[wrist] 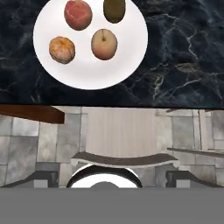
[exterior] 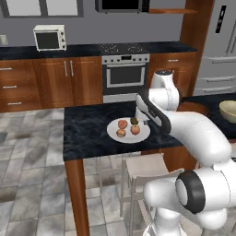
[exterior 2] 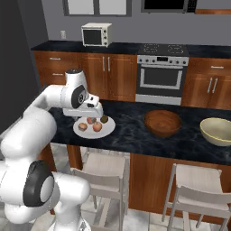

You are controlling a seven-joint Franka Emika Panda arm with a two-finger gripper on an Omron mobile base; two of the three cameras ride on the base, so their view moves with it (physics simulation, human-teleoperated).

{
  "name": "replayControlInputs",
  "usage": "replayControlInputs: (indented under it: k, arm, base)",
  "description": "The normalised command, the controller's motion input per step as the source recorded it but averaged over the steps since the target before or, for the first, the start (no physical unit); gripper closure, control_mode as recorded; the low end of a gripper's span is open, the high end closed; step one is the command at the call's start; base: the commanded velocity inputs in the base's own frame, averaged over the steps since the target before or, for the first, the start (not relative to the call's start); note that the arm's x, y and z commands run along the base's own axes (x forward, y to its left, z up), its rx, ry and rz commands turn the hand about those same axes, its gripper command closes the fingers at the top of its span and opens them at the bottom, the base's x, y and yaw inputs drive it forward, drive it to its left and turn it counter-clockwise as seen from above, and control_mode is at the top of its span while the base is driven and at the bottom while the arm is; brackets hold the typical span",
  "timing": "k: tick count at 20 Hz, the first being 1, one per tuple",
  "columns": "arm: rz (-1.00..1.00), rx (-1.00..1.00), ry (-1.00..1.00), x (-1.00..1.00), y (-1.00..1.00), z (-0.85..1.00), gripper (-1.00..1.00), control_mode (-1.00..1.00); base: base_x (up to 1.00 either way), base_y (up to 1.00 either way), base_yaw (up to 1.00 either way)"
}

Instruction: Take the fruits from the plate on the dining counter and place two fruits in each bowl.

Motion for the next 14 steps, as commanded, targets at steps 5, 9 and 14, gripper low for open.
replayControlInputs:
  k: [5,9,14]
  arm:
    - [0.03,0.01,0.07,0.62,0.0,-0.36,-1.0,-1.0]
    - [0.04,0.0,0.01,0.61,0.0,-0.42,-1.0,-1.0]
    - [0.03,0.0,0.01,0.58,0.04,-0.41,-1.0,-1.0]
  base:
    - [0.0,0.0,0.0]
    - [0.0,0.0,0.0]
    - [0.0,0.0,0.0]
